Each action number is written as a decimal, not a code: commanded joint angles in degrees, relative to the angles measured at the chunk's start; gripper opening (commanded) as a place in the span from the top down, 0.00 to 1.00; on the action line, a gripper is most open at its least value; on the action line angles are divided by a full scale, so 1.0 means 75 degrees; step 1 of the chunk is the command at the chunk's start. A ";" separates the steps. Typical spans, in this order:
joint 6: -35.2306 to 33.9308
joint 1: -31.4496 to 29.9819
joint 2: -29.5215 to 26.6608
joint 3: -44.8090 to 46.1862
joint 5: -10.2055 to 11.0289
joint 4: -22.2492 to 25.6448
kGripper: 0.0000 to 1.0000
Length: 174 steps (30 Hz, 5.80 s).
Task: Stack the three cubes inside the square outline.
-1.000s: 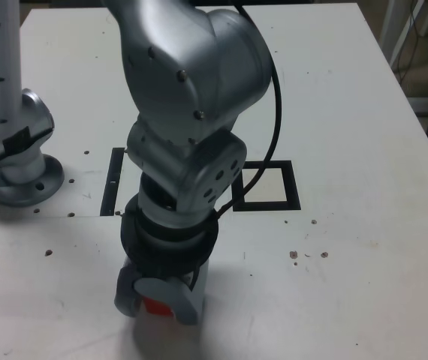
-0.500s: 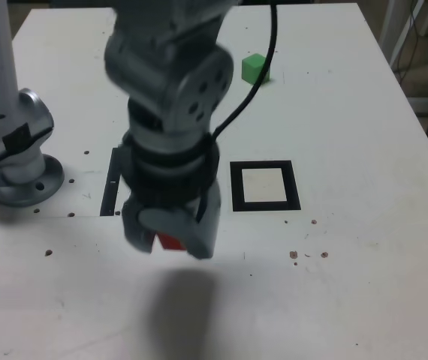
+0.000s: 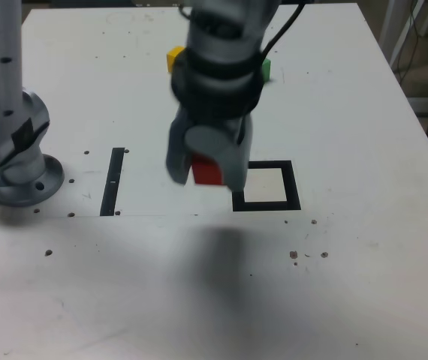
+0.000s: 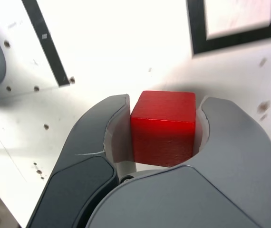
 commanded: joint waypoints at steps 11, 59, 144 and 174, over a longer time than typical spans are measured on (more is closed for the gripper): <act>0.0322 0.1356 0.0463 -0.0141 0.0076 -0.0041 0.76; 0.1640 0.2306 0.2100 -0.0548 -0.0416 -0.0847 0.71; 0.0678 0.1049 -0.0139 -0.0369 0.0086 0.0544 0.00; 0.4641 0.5752 -0.0947 0.0883 0.1399 -0.0004 0.01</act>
